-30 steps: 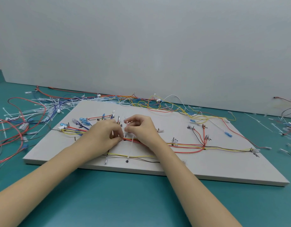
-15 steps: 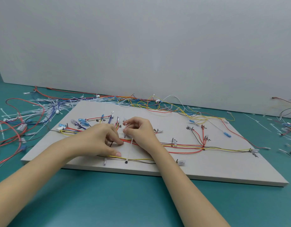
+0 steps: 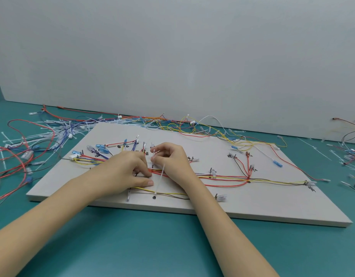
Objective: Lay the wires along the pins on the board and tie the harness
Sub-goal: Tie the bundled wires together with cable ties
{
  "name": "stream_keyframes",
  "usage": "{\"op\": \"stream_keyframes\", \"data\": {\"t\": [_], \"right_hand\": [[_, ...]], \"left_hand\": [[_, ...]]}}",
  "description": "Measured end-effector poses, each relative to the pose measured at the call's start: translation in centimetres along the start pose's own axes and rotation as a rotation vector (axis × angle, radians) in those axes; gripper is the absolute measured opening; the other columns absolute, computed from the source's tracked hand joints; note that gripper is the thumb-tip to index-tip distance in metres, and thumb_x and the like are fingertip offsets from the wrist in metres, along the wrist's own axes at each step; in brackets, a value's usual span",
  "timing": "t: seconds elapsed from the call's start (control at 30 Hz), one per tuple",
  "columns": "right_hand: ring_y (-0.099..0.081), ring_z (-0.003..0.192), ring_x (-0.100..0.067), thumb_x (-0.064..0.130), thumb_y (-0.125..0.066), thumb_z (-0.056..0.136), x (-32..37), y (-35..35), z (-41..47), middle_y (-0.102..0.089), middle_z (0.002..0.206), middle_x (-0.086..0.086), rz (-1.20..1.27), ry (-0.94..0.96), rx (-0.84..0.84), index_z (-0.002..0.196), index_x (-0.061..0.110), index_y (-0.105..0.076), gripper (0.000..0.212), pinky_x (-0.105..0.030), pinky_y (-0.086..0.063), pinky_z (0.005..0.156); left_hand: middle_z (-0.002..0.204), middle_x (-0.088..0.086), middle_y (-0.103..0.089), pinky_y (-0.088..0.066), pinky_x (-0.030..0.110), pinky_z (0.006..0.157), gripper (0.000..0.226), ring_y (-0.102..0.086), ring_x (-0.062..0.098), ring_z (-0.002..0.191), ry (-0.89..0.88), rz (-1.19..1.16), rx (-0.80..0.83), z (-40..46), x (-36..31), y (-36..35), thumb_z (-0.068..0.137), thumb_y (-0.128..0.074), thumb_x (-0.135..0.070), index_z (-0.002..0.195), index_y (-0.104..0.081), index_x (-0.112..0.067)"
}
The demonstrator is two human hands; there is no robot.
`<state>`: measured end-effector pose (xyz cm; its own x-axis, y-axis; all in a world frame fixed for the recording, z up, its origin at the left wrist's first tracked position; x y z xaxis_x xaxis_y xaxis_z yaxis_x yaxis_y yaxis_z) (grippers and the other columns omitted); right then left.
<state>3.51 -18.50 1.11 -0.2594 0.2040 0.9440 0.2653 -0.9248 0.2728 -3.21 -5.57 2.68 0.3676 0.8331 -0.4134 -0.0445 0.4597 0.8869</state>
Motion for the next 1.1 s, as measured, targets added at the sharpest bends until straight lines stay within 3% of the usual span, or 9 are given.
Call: {"op": "stream_keyframes", "data": {"t": [0.17, 0.27, 0.33, 0.53, 0.63, 0.73, 0.87, 1.03, 1.1], "right_hand": [[-0.06, 0.072, -0.017, -0.005, -0.065, 0.082, -0.1, 0.0, 0.0, -0.065, 0.077, -0.01, 0.001, 0.0, -0.003, 0.096, 0.005, -0.069, 0.018, -0.037, -0.054, 0.078], [-0.06, 0.071, -0.017, -0.006, -0.065, 0.081, -0.1, 0.0, 0.0, -0.066, 0.078, -0.013, 0.006, 0.007, -0.001, 0.095, 0.006, -0.069, 0.018, -0.038, -0.054, 0.076], [-0.058, 0.071, -0.018, -0.007, -0.065, 0.081, -0.2, -0.1, 0.1, -0.067, 0.081, -0.018, 0.016, 0.014, -0.004, 0.091, 0.008, -0.068, 0.018, -0.039, -0.053, 0.076], [-0.058, 0.07, -0.018, -0.006, -0.065, 0.079, -0.4, -0.2, 0.3, -0.068, 0.08, -0.018, 0.022, 0.028, -0.009, 0.084, 0.015, -0.066, 0.022, -0.039, -0.052, 0.078], [-0.06, 0.073, -0.019, -0.006, -0.064, 0.08, -0.5, -0.1, 0.3, -0.069, 0.083, -0.022, 0.039, 0.038, -0.013, 0.082, 0.018, -0.066, 0.024, -0.043, -0.054, 0.083], [-0.062, 0.07, -0.018, -0.003, -0.06, 0.085, -0.6, 0.0, 0.3, -0.067, 0.072, -0.011, 0.06, 0.048, -0.017, 0.087, 0.011, -0.067, 0.016, -0.043, -0.053, 0.083], [-0.06, 0.066, -0.013, 0.002, -0.058, 0.091, -0.4, 0.1, 0.3, -0.065, 0.066, -0.004, 0.094, 0.056, -0.015, 0.09, 0.005, -0.068, 0.01, -0.033, -0.053, 0.076], [-0.059, 0.065, -0.012, 0.004, -0.061, 0.09, -0.2, 0.3, 0.2, -0.065, 0.066, -0.003, 0.14, 0.029, -0.015, 0.089, 0.001, -0.071, 0.01, -0.03, -0.051, 0.073], [-0.058, 0.063, -0.009, 0.005, -0.063, 0.088, -0.1, 0.4, 0.1, -0.065, 0.067, -0.003, 0.143, 0.023, -0.012, 0.087, 0.0, -0.072, 0.01, -0.026, -0.05, 0.07]], "left_hand": [[0.095, -0.016, -0.059, -0.045, 0.022, 0.078, 0.028, -0.055, 0.0, 0.088, 0.038, -0.071, 0.053, 0.0, 0.5, 0.1, 0.074, -0.078, -0.046, 0.097, -0.077, -0.029], [0.091, -0.014, -0.059, -0.044, 0.022, 0.074, 0.024, -0.054, 0.0, 0.083, 0.03, -0.059, 0.03, 0.0, 0.3, 0.2, 0.075, -0.078, -0.044, 0.094, -0.078, -0.03], [0.088, -0.014, -0.057, -0.042, 0.022, 0.07, 0.021, -0.051, -0.003, 0.08, 0.01, -0.012, 0.014, -0.1, 0.1, 0.2, 0.077, -0.075, -0.045, 0.093, -0.078, -0.032], [0.09, -0.019, -0.055, -0.047, 0.032, 0.077, 0.022, -0.045, -0.003, 0.086, -0.03, 0.156, -0.015, -0.6, -0.7, 0.2, 0.085, -0.063, -0.052, 0.096, -0.076, -0.037], [0.091, -0.016, -0.055, -0.046, 0.032, 0.074, 0.025, -0.043, -0.002, 0.085, -0.059, 0.24, -0.059, -0.7, -1.5, 0.1, 0.092, -0.054, -0.046, 0.092, -0.075, -0.031], [0.088, -0.011, -0.052, -0.044, 0.031, 0.073, 0.026, -0.047, 0.006, 0.083, -0.059, 0.252, -0.07, -0.6, -1.8, -0.2, 0.096, -0.05, -0.036, 0.089, -0.069, -0.02], [0.079, -0.013, -0.044, -0.032, 0.02, 0.067, 0.017, -0.044, 0.004, 0.073, -0.039, 0.07, -0.136, -0.2, -2.2, -0.5, 0.098, -0.052, -0.023, 0.084, -0.057, -0.014], [0.066, -0.005, -0.062, -0.042, 0.014, 0.057, 0.019, -0.058, 0.004, 0.062, 0.138, -0.248, -0.208, 0.4, -1.0, -0.2, 0.097, -0.055, -0.021, 0.081, -0.064, -0.015], [0.071, 0.004, -0.069, -0.051, 0.022, 0.057, 0.02, -0.065, 0.011, 0.061, 0.222, -0.439, -0.18, 0.7, -0.4, -0.6, 0.098, -0.053, -0.018, 0.082, -0.063, -0.012]]}}
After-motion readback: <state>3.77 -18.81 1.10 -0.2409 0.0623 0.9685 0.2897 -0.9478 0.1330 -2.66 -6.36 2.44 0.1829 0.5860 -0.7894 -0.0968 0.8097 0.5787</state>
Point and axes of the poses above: each hand's wrist, its own z-axis towards the middle knuckle, its own y-axis out of the back of the hand, x = y × z, the point moved 5 cm from there along z, towards the middle knuckle
